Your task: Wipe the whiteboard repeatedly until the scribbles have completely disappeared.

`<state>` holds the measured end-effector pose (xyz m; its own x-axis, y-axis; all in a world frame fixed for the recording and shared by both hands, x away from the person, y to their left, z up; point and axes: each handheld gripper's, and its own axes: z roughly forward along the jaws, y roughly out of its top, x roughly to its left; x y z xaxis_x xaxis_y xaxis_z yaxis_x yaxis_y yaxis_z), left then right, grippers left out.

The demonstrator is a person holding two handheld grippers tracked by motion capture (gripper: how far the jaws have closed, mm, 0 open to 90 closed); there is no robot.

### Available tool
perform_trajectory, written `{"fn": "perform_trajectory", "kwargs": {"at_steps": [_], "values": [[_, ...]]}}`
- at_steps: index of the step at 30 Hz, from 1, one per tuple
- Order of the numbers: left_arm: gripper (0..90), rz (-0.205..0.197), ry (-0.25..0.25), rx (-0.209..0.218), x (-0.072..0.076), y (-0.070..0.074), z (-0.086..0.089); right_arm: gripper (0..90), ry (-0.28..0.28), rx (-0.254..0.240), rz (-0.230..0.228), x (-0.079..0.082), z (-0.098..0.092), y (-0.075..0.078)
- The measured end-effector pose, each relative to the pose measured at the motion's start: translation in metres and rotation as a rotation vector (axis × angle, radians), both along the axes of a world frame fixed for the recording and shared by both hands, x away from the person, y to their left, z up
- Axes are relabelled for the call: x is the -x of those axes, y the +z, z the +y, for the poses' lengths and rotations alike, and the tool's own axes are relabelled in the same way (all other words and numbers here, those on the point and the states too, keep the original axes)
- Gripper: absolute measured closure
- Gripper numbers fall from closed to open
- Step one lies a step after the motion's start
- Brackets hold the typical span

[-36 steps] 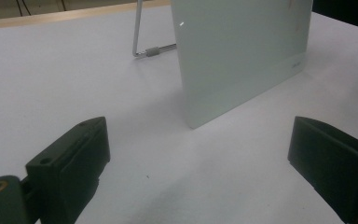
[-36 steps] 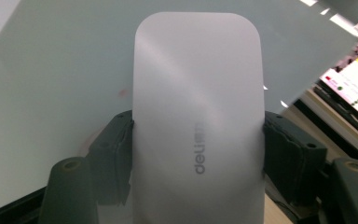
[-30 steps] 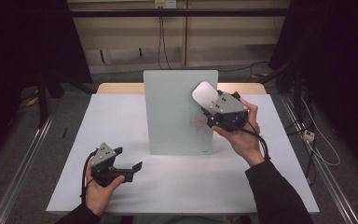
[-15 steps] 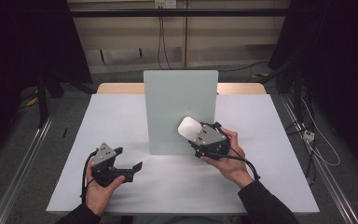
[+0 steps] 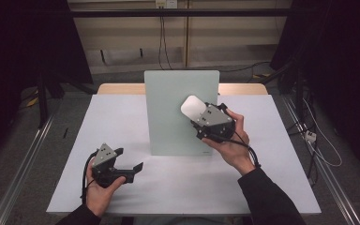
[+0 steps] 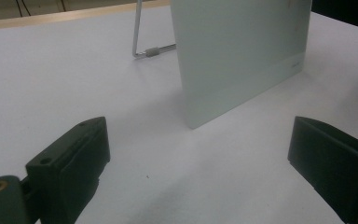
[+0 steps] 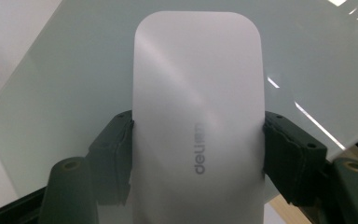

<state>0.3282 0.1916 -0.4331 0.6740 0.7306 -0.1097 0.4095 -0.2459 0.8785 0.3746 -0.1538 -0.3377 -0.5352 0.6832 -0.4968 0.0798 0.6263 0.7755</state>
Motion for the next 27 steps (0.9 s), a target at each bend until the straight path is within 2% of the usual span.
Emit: {"fn": "perform_trajectory", "kwargs": {"at_steps": [2,3,5,7,11,15,19,23,27], "values": [[5.3,0.001,0.001,0.001,0.000,0.000,0.000,31.4,-0.008,-0.005,-0.009,-0.001,0.000,0.002],[5.3,0.001,0.002,0.004,0.000,0.000,0.000,31.3,-0.008,0.012,-0.018,-0.001,0.002,0.001],[5.3,0.000,0.003,0.004,0.000,0.000,0.000,31.4,0.006,0.035,-0.008,0.002,0.004,-0.005],[5.3,0.000,-0.001,-0.003,0.000,0.000,0.000,31.4,0.022,0.065,0.001,0.006,0.007,-0.014],[5.3,-0.002,0.008,0.004,0.000,0.000,0.000,31.3,0.066,0.110,0.051,0.017,0.012,-0.040],[5.3,-0.001,0.001,-0.004,0.000,0.000,0.000,31.4,0.088,0.104,0.088,0.023,0.011,-0.058],[5.3,0.010,0.001,0.011,0.000,0.000,-0.001,31.4,0.113,0.087,0.133,0.027,0.011,-0.070],[5.3,0.010,0.003,0.009,0.000,-0.001,0.000,31.3,0.117,0.100,0.143,0.028,0.011,-0.073],[5.3,0.009,0.001,0.009,-0.001,-0.001,0.000,31.3,0.096,0.066,0.113,0.024,0.003,-0.060]]}}
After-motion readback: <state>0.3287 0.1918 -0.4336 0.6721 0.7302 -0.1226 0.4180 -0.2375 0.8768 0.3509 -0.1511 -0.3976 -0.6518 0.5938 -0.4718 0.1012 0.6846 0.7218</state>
